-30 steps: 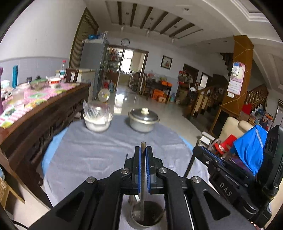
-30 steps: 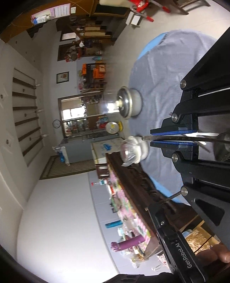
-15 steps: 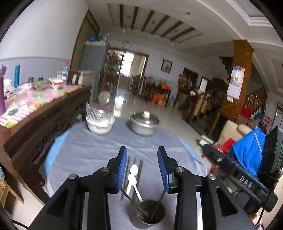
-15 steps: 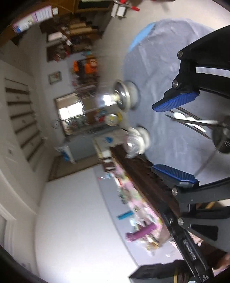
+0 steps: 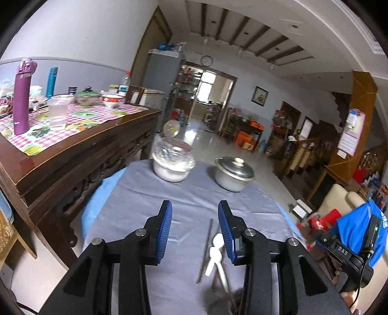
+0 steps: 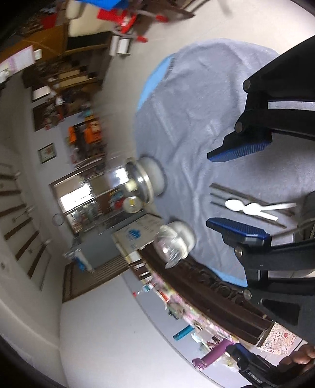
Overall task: Organize utensils
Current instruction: 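Close the right tool on another chopstick while the left tool grasps one too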
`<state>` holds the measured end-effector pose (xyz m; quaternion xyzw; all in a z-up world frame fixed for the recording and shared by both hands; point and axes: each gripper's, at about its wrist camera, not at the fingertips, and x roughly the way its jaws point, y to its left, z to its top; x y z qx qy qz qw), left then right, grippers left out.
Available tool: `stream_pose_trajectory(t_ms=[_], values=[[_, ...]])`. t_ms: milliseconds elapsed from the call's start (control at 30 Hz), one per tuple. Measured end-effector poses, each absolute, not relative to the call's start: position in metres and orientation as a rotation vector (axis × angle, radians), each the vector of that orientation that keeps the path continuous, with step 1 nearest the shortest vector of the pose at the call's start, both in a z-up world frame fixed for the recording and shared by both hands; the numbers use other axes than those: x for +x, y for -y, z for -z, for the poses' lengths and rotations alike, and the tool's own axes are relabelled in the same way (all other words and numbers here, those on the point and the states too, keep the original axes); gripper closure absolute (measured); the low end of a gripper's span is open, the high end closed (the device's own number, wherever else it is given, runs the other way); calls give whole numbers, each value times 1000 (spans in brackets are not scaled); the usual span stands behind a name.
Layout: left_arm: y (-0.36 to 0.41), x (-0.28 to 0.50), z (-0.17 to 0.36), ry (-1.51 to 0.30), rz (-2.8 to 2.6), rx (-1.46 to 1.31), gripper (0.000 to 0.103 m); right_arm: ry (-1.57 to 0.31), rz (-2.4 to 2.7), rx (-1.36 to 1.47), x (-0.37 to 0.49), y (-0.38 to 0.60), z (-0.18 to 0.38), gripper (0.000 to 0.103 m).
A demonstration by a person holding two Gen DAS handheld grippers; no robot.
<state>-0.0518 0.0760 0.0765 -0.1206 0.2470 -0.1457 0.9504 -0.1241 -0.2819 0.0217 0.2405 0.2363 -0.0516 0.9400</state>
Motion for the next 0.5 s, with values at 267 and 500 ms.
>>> stream_pose_trajectory(t_ms=[267, 500], values=[[-83, 17, -29, -665, 266, -255, 63, -731, 23, 585, -53, 304, 43, 65], [-50, 75, 25, -827, 322, -197, 63, -868, -55, 681, 18, 314, 90, 66]])
